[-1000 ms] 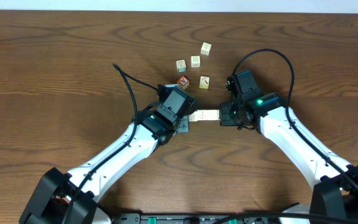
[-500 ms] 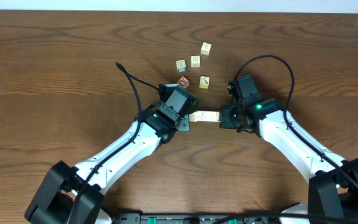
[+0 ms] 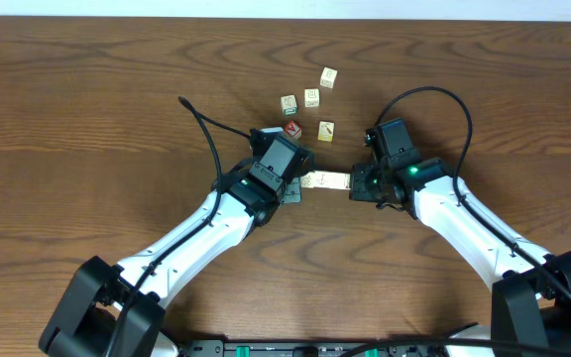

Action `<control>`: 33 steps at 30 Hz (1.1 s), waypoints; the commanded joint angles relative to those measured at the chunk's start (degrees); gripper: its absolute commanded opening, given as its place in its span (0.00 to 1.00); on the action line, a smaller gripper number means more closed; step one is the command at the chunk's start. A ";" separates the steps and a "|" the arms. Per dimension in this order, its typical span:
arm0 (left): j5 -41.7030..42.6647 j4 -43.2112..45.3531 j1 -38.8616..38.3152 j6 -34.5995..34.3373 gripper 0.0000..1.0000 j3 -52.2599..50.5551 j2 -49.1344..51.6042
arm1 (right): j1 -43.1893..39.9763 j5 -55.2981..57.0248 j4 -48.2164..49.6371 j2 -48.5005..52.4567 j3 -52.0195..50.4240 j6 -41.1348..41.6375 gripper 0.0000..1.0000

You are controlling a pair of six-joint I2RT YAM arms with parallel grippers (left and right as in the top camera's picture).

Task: Lift 5 blocks
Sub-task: 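Hold the row between both grippers near the table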

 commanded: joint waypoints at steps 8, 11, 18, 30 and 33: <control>30.21 7.10 -6.75 -1.95 0.07 3.19 -0.44 | 7.45 -45.79 2.73 -0.42 2.47 -0.70 0.01; 30.18 6.19 -6.75 -1.92 0.07 3.19 -0.44 | 7.45 -45.79 2.73 -0.42 2.47 -0.90 0.01; 30.21 6.16 -7.39 -1.51 0.08 3.10 -0.44 | 7.45 -45.83 1.05 -0.42 2.47 -0.92 0.01; 33.22 7.37 -7.39 -0.44 0.07 3.08 -0.44 | 7.45 -47.12 1.07 -0.44 2.47 -1.11 0.01; 33.38 7.48 -7.39 -0.46 0.07 3.08 -0.44 | 7.45 -47.12 1.05 -0.44 2.47 -1.11 0.01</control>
